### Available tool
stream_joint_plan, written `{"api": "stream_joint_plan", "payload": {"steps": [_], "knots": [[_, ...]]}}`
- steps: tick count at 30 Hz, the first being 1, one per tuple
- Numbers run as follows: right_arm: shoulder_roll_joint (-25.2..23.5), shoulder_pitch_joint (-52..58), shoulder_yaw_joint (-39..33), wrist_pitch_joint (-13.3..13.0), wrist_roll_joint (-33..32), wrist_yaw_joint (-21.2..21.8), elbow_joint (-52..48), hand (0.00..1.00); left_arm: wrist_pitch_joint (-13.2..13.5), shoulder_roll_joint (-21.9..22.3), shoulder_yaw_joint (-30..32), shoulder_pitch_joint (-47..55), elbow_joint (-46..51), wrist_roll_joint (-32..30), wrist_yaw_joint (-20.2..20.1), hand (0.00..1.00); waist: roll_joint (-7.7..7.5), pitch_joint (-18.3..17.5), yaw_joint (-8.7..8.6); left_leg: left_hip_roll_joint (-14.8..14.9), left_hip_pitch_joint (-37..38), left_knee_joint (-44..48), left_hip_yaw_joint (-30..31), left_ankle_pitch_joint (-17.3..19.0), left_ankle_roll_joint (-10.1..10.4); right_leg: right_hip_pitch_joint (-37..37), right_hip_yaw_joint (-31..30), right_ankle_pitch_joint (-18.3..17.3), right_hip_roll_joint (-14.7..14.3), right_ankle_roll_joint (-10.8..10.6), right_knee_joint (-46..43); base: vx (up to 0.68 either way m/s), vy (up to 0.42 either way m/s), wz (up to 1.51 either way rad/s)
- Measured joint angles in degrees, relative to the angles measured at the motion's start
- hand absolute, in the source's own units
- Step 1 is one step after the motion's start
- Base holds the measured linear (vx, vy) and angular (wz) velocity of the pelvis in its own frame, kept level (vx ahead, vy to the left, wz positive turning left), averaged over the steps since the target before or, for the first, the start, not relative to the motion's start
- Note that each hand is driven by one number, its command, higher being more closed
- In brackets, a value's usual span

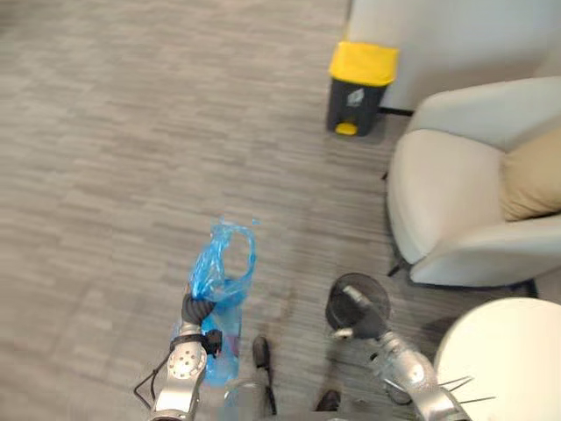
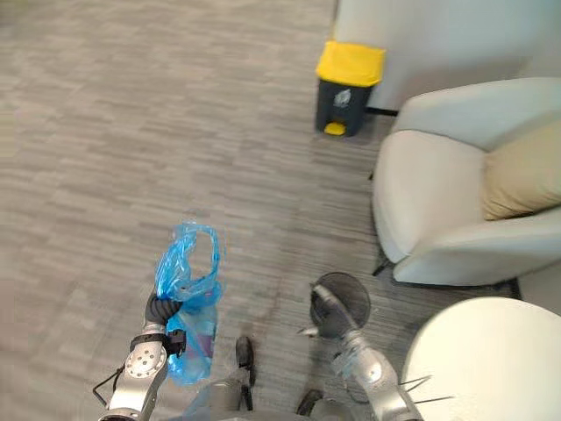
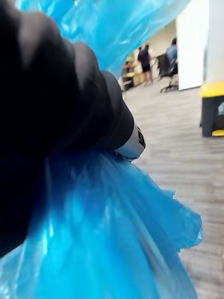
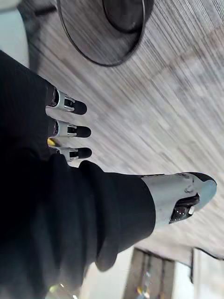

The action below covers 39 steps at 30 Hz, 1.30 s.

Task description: Gather rubbish on tea table into small bin, then transfer packed bag to large trash can.

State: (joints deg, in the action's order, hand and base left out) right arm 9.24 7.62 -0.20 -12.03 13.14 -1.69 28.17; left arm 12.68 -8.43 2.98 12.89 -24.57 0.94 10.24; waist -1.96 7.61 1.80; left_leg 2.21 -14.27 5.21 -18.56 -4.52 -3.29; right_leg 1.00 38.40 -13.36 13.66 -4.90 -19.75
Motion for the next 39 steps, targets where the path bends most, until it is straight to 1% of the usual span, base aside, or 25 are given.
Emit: {"api": "stream_joint_plan", "payload": {"steps": [2,3,4,5,6,8,9,11,13,17,19,20,21,22,25,27,29,30,31,32,34,35,37,38,39], "knots": [[-0.42,-0.03,-1.98,0.17,-0.34,-0.95,2.55,0.0,-0.26,0.3,0.17,2.85,-0.89,0.01,-1.27,1.0,0.36,0.45,-0.27,-0.82,0.27,4.06,0.81,4.4,-0.47,0.64,-1.53,-0.4,3.14,-0.51,-7.43,0.15,0.147,0.25],[-0.59,0.05,-3.2,1.07,-0.86,-1.93,4.0,0.0,-0.58,0.31,0.2,5.07,-0.88,-0.02,-2.17,1.0,0.58,0.81,-0.99,-1.84,1.13,6.15,1.45,6.62,-1.32,2.27,-4.43,0.68,6.05,1.92,-15.18,0.21,0.215,0.35],[-0.83,0.59,-4.71,1.81,-1.94,-2.8,4.93,0.0,-1.16,0.25,0.17,6.13,-0.91,-0.12,-2.86,1.0,1.31,1.66,-1.46,-2.29,2.62,7.1,2.6,7.98,-2.04,5.85,-10.63,3.89,7.0,6.6,-23.19,0.19,0.18,0.39],[-0.96,0.88,-5.16,1.94,-2.34,-3.4,5.05,0.0,-1.21,0.16,0.28,6.18,-0.96,-0.14,-2.94,1.0,1.69,2.13,-1.56,-2.36,3.26,7.23,3.29,8.5,-2.09,7.42,-14.27,3.63,6.21,6.49,-25.68,0.18,0.141,0.55],[-1.45,1.13,-6.04,2.19,-3.54,-3.69,6.07,0.0,-1.19,0.08,1.08,6.18,-0.94,-0.17,-3.28,1.0,2.73,3.05,-2.34,-2.5,4.06,6.74,5.26,8.67,-2.23,9.55,-18.58,0.29,3.35,3.48,-26.99,0.15,0.097,0.66],[-1.97,0.78,-6.13,2.51,-5.66,-4.59,6.69,0.0,-1.19,-0.36,1.31,5.67,-0.95,-0.16,-3.79,1.0,2.67,3.8,-2.98,-2.82,4.72,5.63,6.95,8.67,-2.23,13.41,-19.75,-1.93,0.97,3.19,-24.97,0.14,0.064,0.54],[-2.34,0.71,-6.21,2.5,-7.11,-5.09,6.69,0.0,-1.22,-0.82,1.18,4.94,-0.95,-0.16,-3.93,1.0,1.58,4.16,-3.49,-3.13,5.24,5.08,7.65,8.67,-2.23,15.99,-19.45,-1.96,0.21,3.2,-22.31,0.12,0.02,0.4],[-2.48,0.14,-6.96,2.49,-8.86,-5.97,6.98,0.0,-1.26,-0.94,0.82,3.31,-2.19,-0.45,-4.08,1.0,2.36,5.2,-4.21,-3.63,5.55,4.71,9.31,8.95,-2.19,18.35,-18.99,-0.72,-0.86,1.74,-14.54,0.13,-0.011,0.52],[-2.51,0.22,-8.54,2.61,-9.3,-6.09,8.59,0.0,-1.26,-0.91,-0.17,0.54,-3.42,-0.61,-4.05,1.0,2.05,6.16,-4.43,-4.21,7.19,3.37,10.76,9.53,-1.56,19.28,-19.12,3.86,-1.55,0.18,-2.88,0.18,-0.048,0.57],[-2.61,0.82,-9.54,3.71,-9.23,-5.96,8.85,0.0,-1.24,-0.87,-1.44,1.0,-3.42,-1.21,-4.15,1.0,0.82,5.69,-5.66,-4.5,7.9,7.43,11.09,14.51,0.83,21.02,-21.3,4.61,-1.53,1.61,-6.42,0.35,-0.193,0.38],[-2.39,1.85,-9.47,3.75,-9.07,-5.83,8.7,0.0,-1.34,-0.13,-2.58,2.3,-3.48,-1.64,-4.9,1.0,1.44,5.34,-6.25,-1.16,8.19,15.43,9.88,20.83,5.43,16.7,-21.12,3.68,-4.27,5.77,-6.64,0.45,-0.292,0.19],[-2.22,1.98,-9.46,3.84,-9.06,-5.84,8.53,0.0,-1.49,0.44,-2.6,2.76,-3.11,-1.63,-5.11,1.0,2.72,5.25,-6.21,1.46,6.76,21.6,9.49,21.55,6.14,15.19,-20.46,2.75,-6.17,6.01,-5.85,0.49,-0.279,-0.18],[-2.43,1.96,-9.07,3.94,-9.07,-5.81,8.28,0.0,-1.52,1.08,-2.92,3.26,-2.57,-1.62,-5.39,1.0,4.08,4.93,-5.47,6.55,2.3,34.62,8.74,21.11,6.31,12.8,-20.83,1.56,-10.18,7.11,-4.2,0.52,-0.243,-0.56],[-3.21,2.27,-8.32,3.96,-9.13,-5.9,6.13,0.0,-1.62,1.6,-2.88,3.6,-2.25,-1.58,-5.34,1.0,3.69,5.08,-4.28,9.9,-1.5,44.92,8.66,19.54,6.76,9.85,-21.76,0.58,-12.63,9.15,-2.88,0.52,-0.227,-0.75],[-4.44,2.31,-8.1,3.62,-9.67,-5.89,3.06,0.0,-1.64,2.22,-2.92,3.32,-1.68,-1.5,-5.8,1.0,1.6,5.41,-3.73,10.79,-5.42,48.03,8.43,20.53,5.22,4.57,-24.48,-1.99,-14.28,10.18,-0.65,0.53,-0.177,-0.54],[-4.18,2.14,-8.18,3.46,-10.42,-5.91,1.57,0.0,-1.64,2.68,-2.9,3.35,0.4,-1.49,-6.48,1.0,0.5,5.36,-2.15,9.4,-8.3,43.15,8.15,20.56,5.16,0.8,-28.92,-2.87,-14.81,10.09,2.28,0.65,-0.065,-1.06],[-3.91,0.78,-8.24,3.51,-10.84,-5.91,1.96,0.0,-1.61,2.73,-2.89,3.33,1.83,-1.49,-6.48,1.0,0.14,5.28,-0.67,4.94,-12.02,33.19,12.9,19.77,6.35,-3.2,-33.33,-3.17,-14.46,9.36,6.14,0.59,0.077,-1.24],[-3.99,0.43,-8.28,3.42,-10.83,-5.91,2.35,0.0,-1.51,2.73,-2.73,3.32,2.17,-1.49,-6.46,1.0,0.42,5.17,-0.29,3.6,-13.26,24.97,14.89,17.89,8.43,-5.02,-35.69,-3.61,-14.27,8.56,7.66,0.49,0.159,-1.1],[-3.95,0.09,-8.31,3.45,-10.83,-5.91,2.95,0.0,-1.53,2.76,-2.71,3.44,2.03,-1.5,-6.44,1.0,1.13,4.7,0.04,3.03,-12.72,17.89,16.31,13.42,7.31,-6.21,-37.63,-4.67,-14.46,6.76,7.7,0.64,0.26,-1.52],[-4.19,0.23,-8.3,3.59,-10.8,-5.94,3.76,0.0,-1.65,3.24,-3.03,4.13,1.81,-1.54,-6.42,1.0,1.17,3.94,1.19,2.85,-12.45,18.73,17.76,4.07,6.31,-7.27,-40.8,-7.54,-14.4,4.74,6.23,0.65,0.278,-1.18],[-5.84,0.6,-8.15,3.57,-10.76,-5.72,4.49,0.0,-2.15,2.37,-2.67,3.68,1.73,-1.59,-6.33,1.0,-1.36,2.3,0.75,2.18,-12.1,25.11,13.34,11.74,4.28,-5.63,-43.65,-8.86,-11.22,3.26,-1.55,0.72,0.259,-0.86],[-6.09,0.69,-8.22,3.57,-10.69,-5.72,4.46,0.0,-2.2,2.19,-2.9,3.64,1.79,-1.56,-6.35,1.0,-1.61,2.31,0.58,2.0,-10.24,26.9,11.66,14.79,3.5,-3.29,-44.39,-8.04,-10.28,1.22,-9.35,0.79,0.277,-0.71],[-6.42,0.75,-8.18,3.66,-10.23,-5.64,4.84,0.0,-2.38,1.76,-4.54,3.67,1.75,-1.51,-6.37,1.0,-1.31,2.58,-0.9,0.88,-3.09,27.01,9.41,19.79,1.47,3.61,-44.51,-2.53,-8.48,-9.65,-30.81,0.62,0.24,-0.46],[-6.55,0.72,-8.12,3.67,-10.18,-5.62,4.79,0.0,-2.43,1.59,-4.84,3.52,1.77,-1.5,-6.35,1.0,-0.95,2.82,-1.05,0.83,-0.57,26.44,9.19,20.87,1.17,5.57,-43.68,-2.66,-8.22,-8.82,-35.79,0.56,0.193,-0.34],[-6.57,0.68,-7.74,3.67,-10.15,-5.61,4.7,0.0,-2.47,1.38,-5.17,3.22,1.79,-1.51,-6.31,1.0,-0.15,3.28,-1.17,0.85,4.73,23.52,8.43,22.02,0.69,9.5,-39.84,-4.01,-7.35,-4.5,-41.74,0.53,0.151,-0.47]]}}
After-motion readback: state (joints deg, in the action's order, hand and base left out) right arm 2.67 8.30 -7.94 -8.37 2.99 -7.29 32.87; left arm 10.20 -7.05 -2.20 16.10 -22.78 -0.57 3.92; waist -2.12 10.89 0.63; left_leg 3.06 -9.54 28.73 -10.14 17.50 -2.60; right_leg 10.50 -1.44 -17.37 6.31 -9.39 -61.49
